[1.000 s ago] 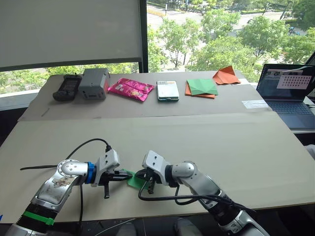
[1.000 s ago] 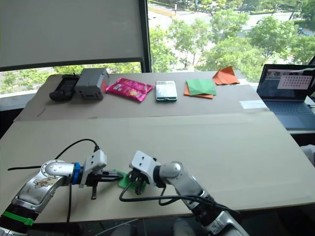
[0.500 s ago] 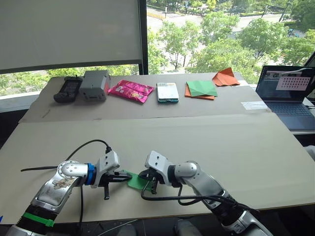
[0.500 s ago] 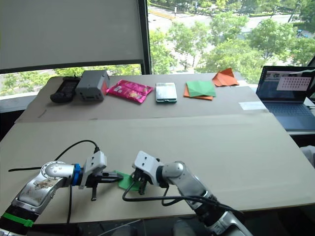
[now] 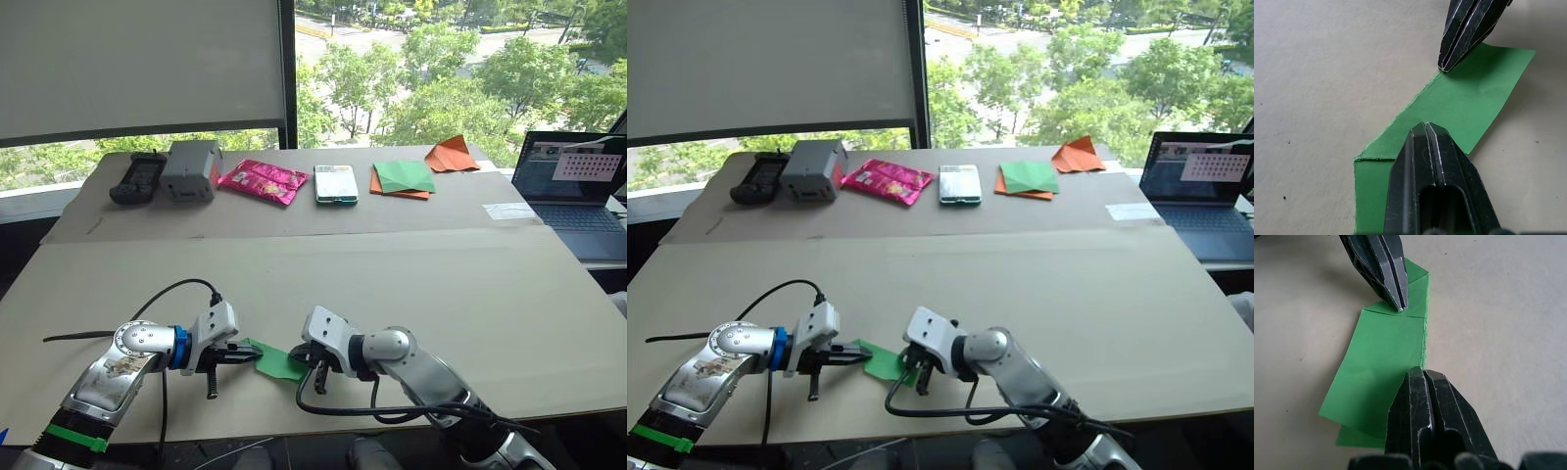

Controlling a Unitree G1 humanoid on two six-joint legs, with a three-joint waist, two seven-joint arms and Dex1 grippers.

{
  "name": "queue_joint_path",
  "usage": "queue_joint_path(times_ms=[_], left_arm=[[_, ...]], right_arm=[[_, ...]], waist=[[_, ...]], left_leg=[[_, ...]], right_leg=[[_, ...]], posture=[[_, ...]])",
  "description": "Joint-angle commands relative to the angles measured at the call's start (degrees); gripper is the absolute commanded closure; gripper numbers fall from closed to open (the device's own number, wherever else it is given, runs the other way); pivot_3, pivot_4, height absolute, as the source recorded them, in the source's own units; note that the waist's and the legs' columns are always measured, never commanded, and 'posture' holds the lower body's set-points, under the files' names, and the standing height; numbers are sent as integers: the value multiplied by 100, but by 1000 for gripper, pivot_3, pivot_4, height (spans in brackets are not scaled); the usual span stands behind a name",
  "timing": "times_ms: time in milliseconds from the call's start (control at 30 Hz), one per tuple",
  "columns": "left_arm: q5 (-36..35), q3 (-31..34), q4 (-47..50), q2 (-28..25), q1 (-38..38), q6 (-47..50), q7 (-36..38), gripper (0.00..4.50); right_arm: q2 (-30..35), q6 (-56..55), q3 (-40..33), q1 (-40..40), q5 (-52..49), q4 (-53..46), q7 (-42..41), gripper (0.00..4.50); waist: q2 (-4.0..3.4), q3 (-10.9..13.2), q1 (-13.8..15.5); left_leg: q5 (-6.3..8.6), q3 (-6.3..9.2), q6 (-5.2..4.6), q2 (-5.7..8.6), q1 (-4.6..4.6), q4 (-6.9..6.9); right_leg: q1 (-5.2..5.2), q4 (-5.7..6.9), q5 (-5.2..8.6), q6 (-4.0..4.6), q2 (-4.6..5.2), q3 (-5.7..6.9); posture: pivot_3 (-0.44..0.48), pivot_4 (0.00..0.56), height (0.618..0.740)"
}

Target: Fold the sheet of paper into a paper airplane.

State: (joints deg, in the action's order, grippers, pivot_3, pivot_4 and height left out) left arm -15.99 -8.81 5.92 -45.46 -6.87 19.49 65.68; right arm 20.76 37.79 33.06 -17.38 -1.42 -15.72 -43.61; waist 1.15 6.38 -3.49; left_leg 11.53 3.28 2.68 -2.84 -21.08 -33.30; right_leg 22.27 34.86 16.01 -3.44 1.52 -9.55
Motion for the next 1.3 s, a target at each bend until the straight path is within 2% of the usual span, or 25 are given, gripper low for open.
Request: queue_joint_path(times_ms=[33,433,667,800,967,1300], left_arm=[[132,-36,-94,-33,57,7,-32,4500],[162,-72,-192,23,21,-69,-33,4500],[188,-97,-265,53,-32,-109,-17,4500],[192,-105,-279,56,-45,-128,-19,4500],[190,-117,-267,60,-43,-132,-23,4500],[195,-140,-270,60,-96,-116,-27,4500]], right_arm=[[411,641,174,377,77,338,-75,4472],[983,1035,4,747,-115,-211,10,4472],[1007,1303,-143,717,-223,-607,149,4472],[775,1250,-524,555,-563,-1062,199,4472],[300,469,-900,365,-1001,-1564,181,4472],[58,-263,-250,432,-521,-656,395,4472]], waist=[[-1,-1,17],[9,-12,125],[19,-15,134],[20,-15,135],[20,21,98],[27,38,77]], left_leg=[[0,0,0,1,0,0],[21,-5,35,3,-1,-2],[22,-5,36,4,-1,-3],[22,-5,37,4,-4,-4],[22,-3,36,2,-8,-3],[14,-3,24,0,-6,0]], right_leg=[[0,-1,1,0,1,0],[-1,-10,5,1,7,0],[-1,-11,6,0,8,0],[1,-11,6,0,8,0],[10,-10,6,0,6,0],[11,-6,5,0,4,0]], posture=[[0,150,740],[0,150,740],[0,150,740],[0,150,740],[0,150,740],[0,150,740]])
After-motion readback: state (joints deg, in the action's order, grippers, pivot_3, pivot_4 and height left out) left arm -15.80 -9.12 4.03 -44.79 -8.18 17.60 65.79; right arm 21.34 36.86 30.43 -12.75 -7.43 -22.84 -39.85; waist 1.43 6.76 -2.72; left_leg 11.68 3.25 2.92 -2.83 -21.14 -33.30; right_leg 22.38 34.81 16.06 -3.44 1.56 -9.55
